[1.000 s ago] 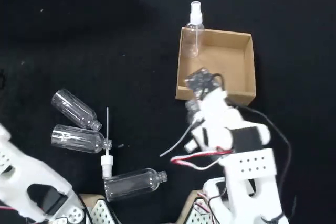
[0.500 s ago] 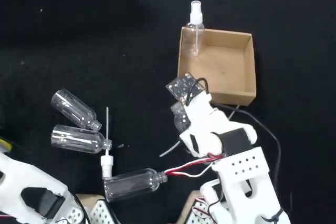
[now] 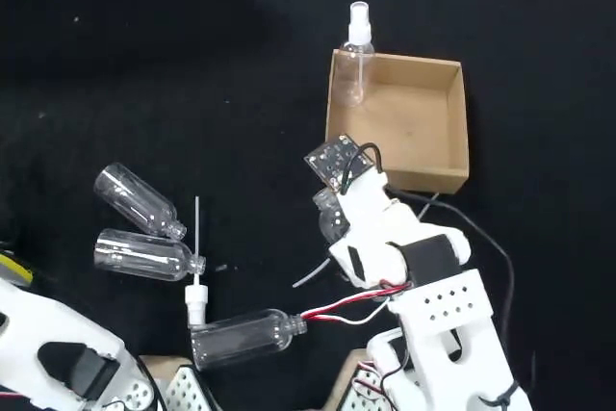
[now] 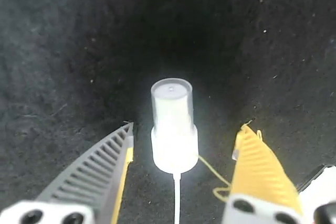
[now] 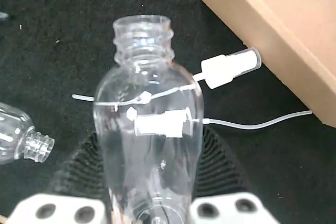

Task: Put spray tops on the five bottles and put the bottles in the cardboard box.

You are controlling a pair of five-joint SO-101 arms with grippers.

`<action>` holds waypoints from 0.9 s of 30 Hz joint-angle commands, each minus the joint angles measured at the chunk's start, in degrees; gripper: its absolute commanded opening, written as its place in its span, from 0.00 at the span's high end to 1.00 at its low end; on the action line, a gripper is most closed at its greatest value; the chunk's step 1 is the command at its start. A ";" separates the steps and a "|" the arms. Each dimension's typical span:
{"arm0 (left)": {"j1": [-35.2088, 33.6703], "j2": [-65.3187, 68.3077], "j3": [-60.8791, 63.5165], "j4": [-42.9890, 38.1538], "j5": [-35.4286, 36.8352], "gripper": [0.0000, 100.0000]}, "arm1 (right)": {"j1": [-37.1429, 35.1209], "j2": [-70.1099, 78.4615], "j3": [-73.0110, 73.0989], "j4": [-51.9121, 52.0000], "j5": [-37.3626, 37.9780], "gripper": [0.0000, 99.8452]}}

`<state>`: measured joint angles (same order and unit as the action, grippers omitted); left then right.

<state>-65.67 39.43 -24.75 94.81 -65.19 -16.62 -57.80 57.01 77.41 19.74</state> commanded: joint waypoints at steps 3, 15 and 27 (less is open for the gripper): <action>1.10 -0.62 -2.24 -2.46 -0.53 0.71 | -0.62 -1.98 -0.48 -1.32 -0.44 0.99; 1.45 -0.62 0.13 -7.65 -2.99 0.82 | -0.62 -1.98 -0.92 -1.23 -0.18 0.99; -1.36 -1.32 -0.22 -7.03 -5.19 0.96 | -0.79 -1.98 -5.14 -0.88 -0.09 0.99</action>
<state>-65.14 39.34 -24.22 88.40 -69.67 -16.62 -57.80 56.92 77.41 19.74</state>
